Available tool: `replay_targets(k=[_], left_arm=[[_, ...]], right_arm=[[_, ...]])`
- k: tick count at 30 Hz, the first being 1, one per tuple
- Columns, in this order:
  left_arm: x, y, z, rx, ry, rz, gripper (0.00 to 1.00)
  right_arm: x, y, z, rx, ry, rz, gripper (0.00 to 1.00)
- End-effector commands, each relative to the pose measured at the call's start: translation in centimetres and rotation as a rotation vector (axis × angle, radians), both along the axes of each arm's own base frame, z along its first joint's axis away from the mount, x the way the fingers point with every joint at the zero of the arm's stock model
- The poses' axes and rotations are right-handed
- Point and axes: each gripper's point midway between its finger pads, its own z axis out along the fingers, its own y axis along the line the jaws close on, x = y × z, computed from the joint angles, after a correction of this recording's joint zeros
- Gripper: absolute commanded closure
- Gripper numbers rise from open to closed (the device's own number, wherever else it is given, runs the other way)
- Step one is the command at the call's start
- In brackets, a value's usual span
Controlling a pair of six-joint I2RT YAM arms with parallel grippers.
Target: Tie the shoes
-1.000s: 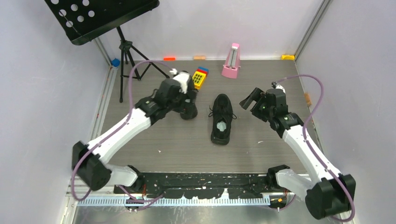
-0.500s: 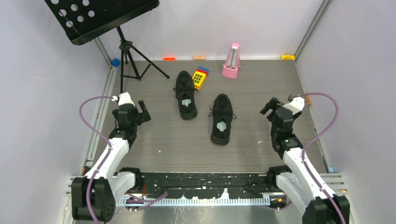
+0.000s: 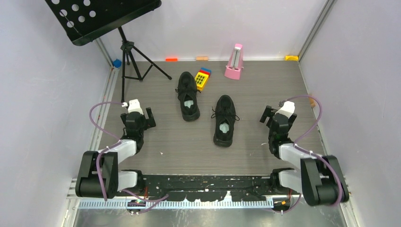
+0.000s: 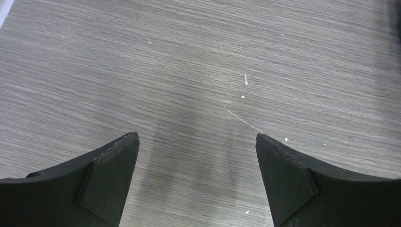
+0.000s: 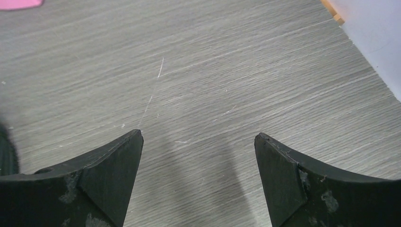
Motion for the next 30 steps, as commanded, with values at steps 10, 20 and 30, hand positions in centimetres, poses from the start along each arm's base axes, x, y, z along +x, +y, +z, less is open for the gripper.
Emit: replay_targets(k=[10, 20, 30], left_arm=[[3.7, -0.9, 3.9, 0.074, -0.187, -0.112, 0.09], [4.9, -1.3, 2.6, 0.114, -0.253, -0.156, 0.12], [6.0, -3.0, 1.2, 0.111, -0.175, -0.274, 0.00]], right_arm=[[4.1, -0.4, 0.5, -0.002, -0.170, 0.009, 0.07], [5.9, -0.5, -1.4, -0.005, -0.089, 0.014, 0.07], [5.9, -0.6, -1.5, -0.005, -0.076, 0.004, 0.04]])
